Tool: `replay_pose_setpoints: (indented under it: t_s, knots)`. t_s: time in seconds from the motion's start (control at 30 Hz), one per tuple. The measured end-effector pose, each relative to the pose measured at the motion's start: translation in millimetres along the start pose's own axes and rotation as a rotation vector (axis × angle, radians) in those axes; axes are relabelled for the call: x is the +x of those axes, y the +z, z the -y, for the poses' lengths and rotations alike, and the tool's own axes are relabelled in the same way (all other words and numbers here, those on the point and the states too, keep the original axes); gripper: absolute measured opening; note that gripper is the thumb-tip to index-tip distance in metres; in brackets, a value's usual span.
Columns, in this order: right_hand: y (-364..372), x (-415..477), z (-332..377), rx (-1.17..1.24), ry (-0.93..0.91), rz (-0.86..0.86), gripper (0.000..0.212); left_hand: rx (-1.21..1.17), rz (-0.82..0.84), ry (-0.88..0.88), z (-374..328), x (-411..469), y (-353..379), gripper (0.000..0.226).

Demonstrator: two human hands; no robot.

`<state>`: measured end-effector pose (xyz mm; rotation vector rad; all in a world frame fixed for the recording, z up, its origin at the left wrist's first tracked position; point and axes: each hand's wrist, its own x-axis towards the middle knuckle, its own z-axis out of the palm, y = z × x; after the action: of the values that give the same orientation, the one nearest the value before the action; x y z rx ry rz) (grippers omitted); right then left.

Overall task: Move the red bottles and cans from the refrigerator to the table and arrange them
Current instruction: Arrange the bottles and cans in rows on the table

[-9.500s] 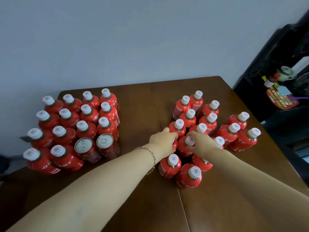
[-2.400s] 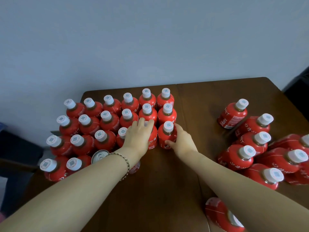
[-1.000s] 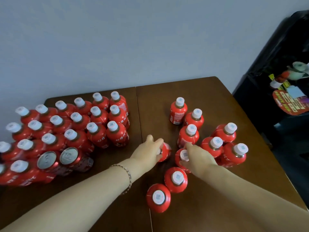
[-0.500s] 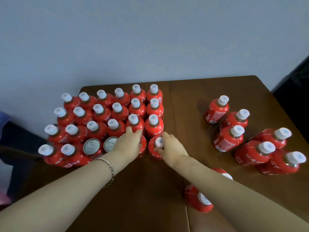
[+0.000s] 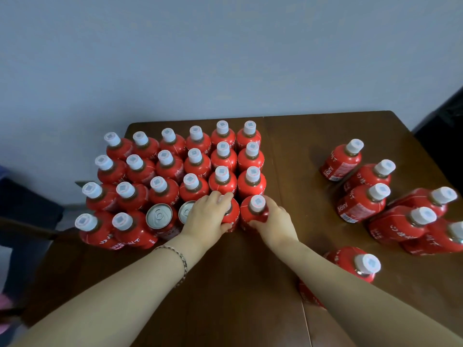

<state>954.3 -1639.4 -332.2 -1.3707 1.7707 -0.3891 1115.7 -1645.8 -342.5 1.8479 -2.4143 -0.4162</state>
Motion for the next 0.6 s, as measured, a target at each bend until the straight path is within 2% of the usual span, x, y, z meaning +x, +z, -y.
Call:
replay_pose_setpoints:
  t_s: [0.1,0.23,0.33,0.4,0.5,0.53,0.6]
  knots:
    - [-0.4,-0.8,-5.5,-0.07,-0.031,0.001,0.063,-0.012,0.014,0.002,1.8,2.1,-2.0,0.067]
    - [-9.9,5.6,-13.2,-0.35,-0.039,0.067,0.071,0.023,0.025,-0.002,0.6,3.2,-3.0,0.066]
    - [-22.5,4.8,-8.7,-0.219,-0.053,0.185,0.067,0.116,0.047,-0.04,-6.1,7.4,-2.1,0.064]
    - [-34.1,1.6,-7.0,-0.198,-0.073,0.248,0.059,0.269,0.088,-0.084,-13.8,9.8,-4.7,0.065]
    - [-59.0,-10.0,-11.8,-0.328,-0.113,0.329,0.041,0.433,0.105,-0.134,-35.8,7.8,-11.4,0.079]
    - [-71.0,-13.9,-17.4,-0.35,-0.118,0.337,0.038,0.416,0.075,-0.103,-47.2,7.4,-14.0,0.081]
    - [-99.3,-22.0,-34.2,-0.353,-0.112,0.313,0.033,0.298,-0.008,0.045,-77.0,9.1,-17.2,0.072]
